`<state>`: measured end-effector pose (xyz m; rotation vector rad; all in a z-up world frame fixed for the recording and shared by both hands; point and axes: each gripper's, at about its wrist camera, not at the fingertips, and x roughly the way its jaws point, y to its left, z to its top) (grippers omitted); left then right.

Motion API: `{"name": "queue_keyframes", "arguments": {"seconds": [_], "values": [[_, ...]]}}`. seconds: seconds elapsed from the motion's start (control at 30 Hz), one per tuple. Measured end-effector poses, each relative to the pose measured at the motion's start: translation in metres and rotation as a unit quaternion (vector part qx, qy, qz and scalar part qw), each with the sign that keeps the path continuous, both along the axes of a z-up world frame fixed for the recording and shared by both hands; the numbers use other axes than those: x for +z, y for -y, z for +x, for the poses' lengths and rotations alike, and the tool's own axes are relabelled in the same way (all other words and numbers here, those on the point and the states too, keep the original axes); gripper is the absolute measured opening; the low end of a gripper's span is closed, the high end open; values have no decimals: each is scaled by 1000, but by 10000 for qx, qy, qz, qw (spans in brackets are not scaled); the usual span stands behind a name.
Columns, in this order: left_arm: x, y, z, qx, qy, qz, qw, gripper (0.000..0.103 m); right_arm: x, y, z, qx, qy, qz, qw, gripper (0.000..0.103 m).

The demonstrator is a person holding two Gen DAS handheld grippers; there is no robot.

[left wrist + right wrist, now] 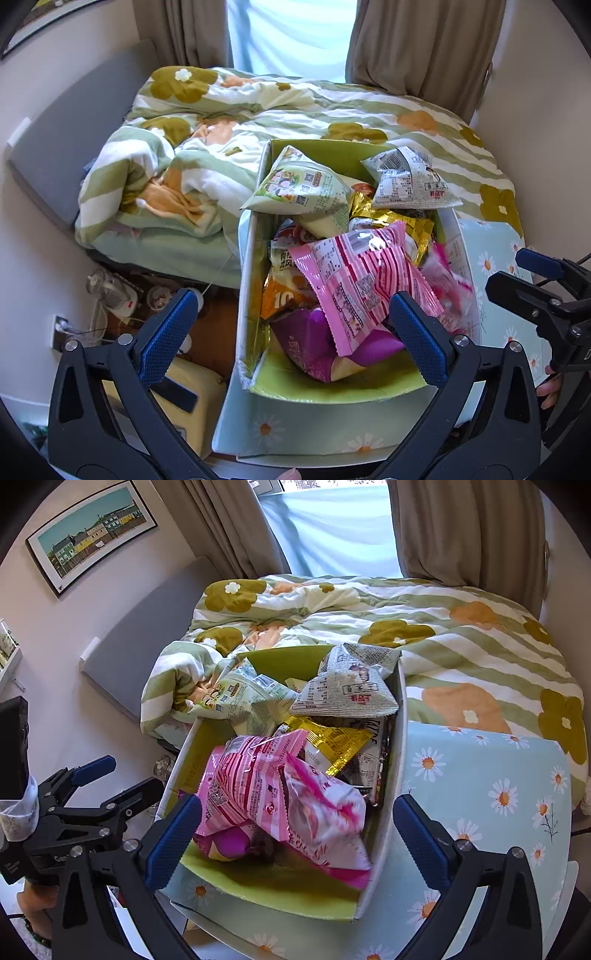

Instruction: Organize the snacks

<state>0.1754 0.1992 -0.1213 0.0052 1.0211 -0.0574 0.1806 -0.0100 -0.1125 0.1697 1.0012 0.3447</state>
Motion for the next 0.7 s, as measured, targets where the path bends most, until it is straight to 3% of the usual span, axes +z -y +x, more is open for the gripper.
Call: {"name": "queue_keyframes", "arguments": {"seconds": [0.3,0.47,0.7], "values": [[31,26,-33,100,277,31,9996,102,31,19,-26,90,322,10,9994,103],[70,53,-59,-4,734,41,9973,102,68,41,-59,-198,797,-394,9958,103],[120,89,-104,-190,1598,72,9869,103,103,82,-106,-876,1249,-988,9833,103]]}}
